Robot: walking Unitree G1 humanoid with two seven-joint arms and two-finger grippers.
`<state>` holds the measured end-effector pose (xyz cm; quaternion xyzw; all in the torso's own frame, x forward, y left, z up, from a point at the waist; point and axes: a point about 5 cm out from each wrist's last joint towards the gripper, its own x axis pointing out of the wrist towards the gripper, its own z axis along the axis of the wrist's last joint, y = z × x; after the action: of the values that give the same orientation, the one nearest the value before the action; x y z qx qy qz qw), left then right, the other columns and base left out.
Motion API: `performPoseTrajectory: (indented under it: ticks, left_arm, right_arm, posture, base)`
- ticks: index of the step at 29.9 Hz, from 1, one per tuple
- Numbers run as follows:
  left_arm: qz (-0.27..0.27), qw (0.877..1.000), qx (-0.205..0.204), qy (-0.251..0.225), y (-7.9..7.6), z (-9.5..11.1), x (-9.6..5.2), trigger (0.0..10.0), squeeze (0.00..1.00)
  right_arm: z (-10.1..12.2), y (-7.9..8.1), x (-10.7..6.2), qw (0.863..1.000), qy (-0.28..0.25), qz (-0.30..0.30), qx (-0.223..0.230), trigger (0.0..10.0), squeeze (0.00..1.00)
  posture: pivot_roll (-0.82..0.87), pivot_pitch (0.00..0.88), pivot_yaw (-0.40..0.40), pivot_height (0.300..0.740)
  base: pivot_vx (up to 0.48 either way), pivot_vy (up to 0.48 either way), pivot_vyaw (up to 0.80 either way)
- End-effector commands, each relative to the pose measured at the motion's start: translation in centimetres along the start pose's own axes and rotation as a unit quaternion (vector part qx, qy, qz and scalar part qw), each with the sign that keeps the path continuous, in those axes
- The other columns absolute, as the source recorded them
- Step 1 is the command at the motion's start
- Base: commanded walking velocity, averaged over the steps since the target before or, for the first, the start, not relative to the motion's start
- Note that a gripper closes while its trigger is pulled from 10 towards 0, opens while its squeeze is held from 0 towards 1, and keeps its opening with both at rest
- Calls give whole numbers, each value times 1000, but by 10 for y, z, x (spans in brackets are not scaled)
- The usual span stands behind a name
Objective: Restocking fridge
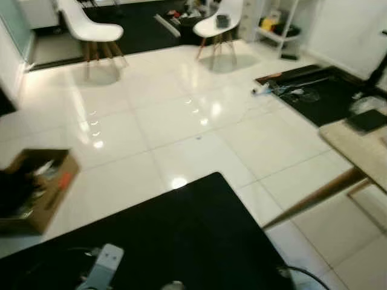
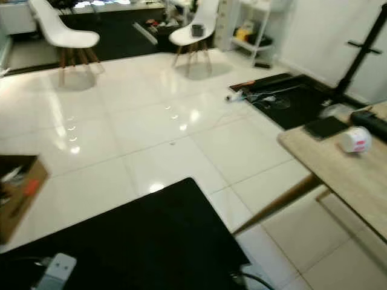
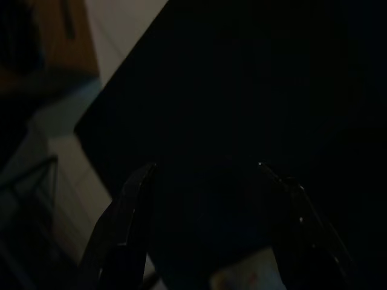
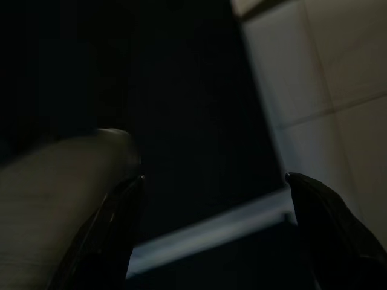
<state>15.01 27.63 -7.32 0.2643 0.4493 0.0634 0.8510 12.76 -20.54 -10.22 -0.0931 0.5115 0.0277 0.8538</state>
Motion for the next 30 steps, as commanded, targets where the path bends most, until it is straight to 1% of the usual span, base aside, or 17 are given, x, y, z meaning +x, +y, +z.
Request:
performPoseTrajectory:
  ticks: [1,9,13,19,26,30]
  left_arm:
    - [-5,1000,2,1,-2,0,0,10000,0]
    - [-7,1000,2,-1,-2,0,0,10000,0]
    - [-22,1000,0,-1,-5,1,0,10000,0]
    - [-38,999,-6,1,-10,1,-1,10000,0]
    - [-75,997,-15,9,-19,-3,-3,10000,0]
    - [-82,996,-18,11,-21,-4,-3,10000,0]
  right_arm:
    - [-1,-9,-1,1000,0,-12,4,10000,0]
    - [-4,-7,-2,1000,2,-11,10,10000,0]
    - [-5,-7,-2,1000,3,-12,13,10000,0]
    - [-5,-7,-2,1000,4,-12,16,10000,0]
    - [-6,-6,-2,1000,5,-12,18,10000,0]
    - [-7,-7,-2,1000,6,-13,18,10000,0]
  posture:
    - [69,0,-11,706]
    - [67,0,-6,706]
    - [68,0,-4,706]
    - [68,0,-1,706]
    - [68,0,0,706]
    - [69,0,-1,706]
  base:
    - [368,0,-756]
    - [367,0,-755]
    - [311,0,-747]
    - [0,0,-738]
    - [0,0,-734]
    - [0,0,-731]
